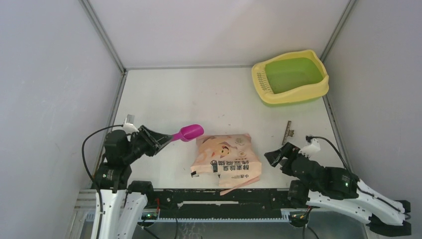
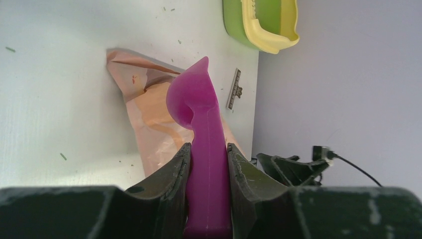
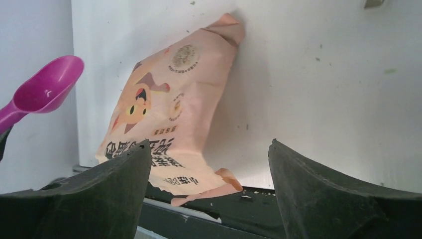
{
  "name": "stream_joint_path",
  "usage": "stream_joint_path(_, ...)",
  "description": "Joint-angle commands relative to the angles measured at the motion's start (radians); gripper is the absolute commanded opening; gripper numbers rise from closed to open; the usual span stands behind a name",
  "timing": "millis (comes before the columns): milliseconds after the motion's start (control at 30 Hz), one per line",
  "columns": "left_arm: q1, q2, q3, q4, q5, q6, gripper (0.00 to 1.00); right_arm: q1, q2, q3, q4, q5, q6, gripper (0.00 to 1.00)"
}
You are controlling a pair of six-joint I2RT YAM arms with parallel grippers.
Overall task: Fill the litter box with clean litter
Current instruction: 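Scoop the cat litter from the cat litter bag.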
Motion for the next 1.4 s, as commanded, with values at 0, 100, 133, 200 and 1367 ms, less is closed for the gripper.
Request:
stream_joint_path(0, -0.012, 0.044, 0.101, 0.044, 0.024, 0.037, 0.0, -0.034, -0.124, -0.105, 0.041, -0.021, 0.165, 0.93)
stream_joint_path(100, -0.015, 0.064, 0.119, 0.043, 0.022, 0.043, 0.0, -0.052, -0.08, -0.15, 0.089, -0.056, 0.154, 0.94)
stream_joint_path(133, -0.015, 0.068, 0.122, 0.044, 0.022, 0.043, 0.0, -0.061, -0.045, -0.154, 0.11, -0.073, 0.141, 0.94)
stream_joint_path(200, -0.016, 0.072, 0.124, 0.045, 0.022, 0.043, 0.0, -0.089, 0.025, -0.167, 0.173, -0.119, 0.106, 0.95)
stream_joint_path(1367, -0.015, 0.067, 0.126, 0.068, 0.025, 0.018, 0.0, -0.303, 0.141, -0.289, 0.849, -0.995, 0.094, 0.85)
